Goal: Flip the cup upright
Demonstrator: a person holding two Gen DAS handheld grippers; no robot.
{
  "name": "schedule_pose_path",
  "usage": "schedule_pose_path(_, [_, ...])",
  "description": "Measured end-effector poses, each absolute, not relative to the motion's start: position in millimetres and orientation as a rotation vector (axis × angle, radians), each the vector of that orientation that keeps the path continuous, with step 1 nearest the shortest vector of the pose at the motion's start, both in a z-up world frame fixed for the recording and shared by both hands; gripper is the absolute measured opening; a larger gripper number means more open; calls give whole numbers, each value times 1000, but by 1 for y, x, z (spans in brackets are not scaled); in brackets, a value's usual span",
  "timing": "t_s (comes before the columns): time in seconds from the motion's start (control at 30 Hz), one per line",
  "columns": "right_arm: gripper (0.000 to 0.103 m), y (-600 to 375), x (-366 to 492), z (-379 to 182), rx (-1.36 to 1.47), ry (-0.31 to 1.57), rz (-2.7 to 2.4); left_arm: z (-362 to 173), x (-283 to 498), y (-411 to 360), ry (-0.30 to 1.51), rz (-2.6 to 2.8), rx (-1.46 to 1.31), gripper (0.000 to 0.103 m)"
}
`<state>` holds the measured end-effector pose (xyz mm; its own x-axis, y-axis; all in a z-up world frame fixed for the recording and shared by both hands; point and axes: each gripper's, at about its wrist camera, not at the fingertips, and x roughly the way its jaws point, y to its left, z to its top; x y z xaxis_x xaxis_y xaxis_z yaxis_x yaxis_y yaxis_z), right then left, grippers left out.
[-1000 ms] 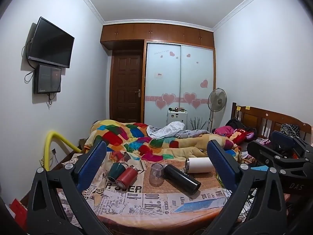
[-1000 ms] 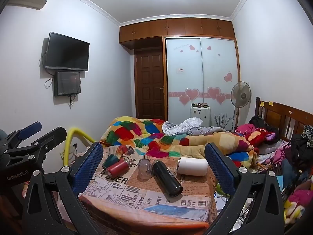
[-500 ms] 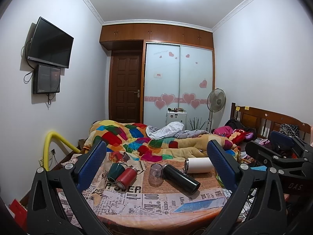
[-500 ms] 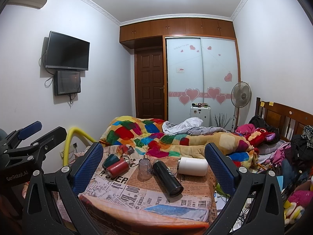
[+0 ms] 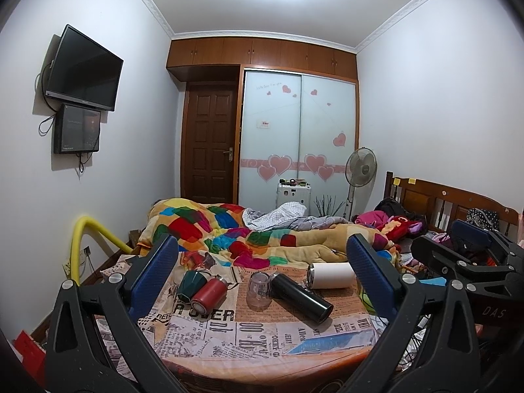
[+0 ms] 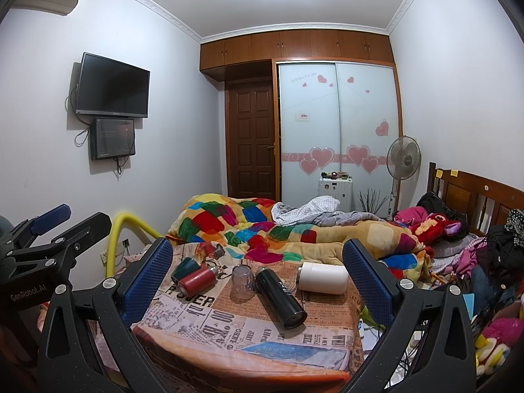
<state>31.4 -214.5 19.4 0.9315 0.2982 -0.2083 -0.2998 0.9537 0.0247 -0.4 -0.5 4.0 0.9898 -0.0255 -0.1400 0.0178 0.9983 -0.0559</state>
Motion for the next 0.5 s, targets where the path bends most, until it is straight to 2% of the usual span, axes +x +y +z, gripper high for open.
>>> schedule_pose_path(0.5, [103,-214,32,20,-8,213,306,3,0,-1,144,-24,-55,103])
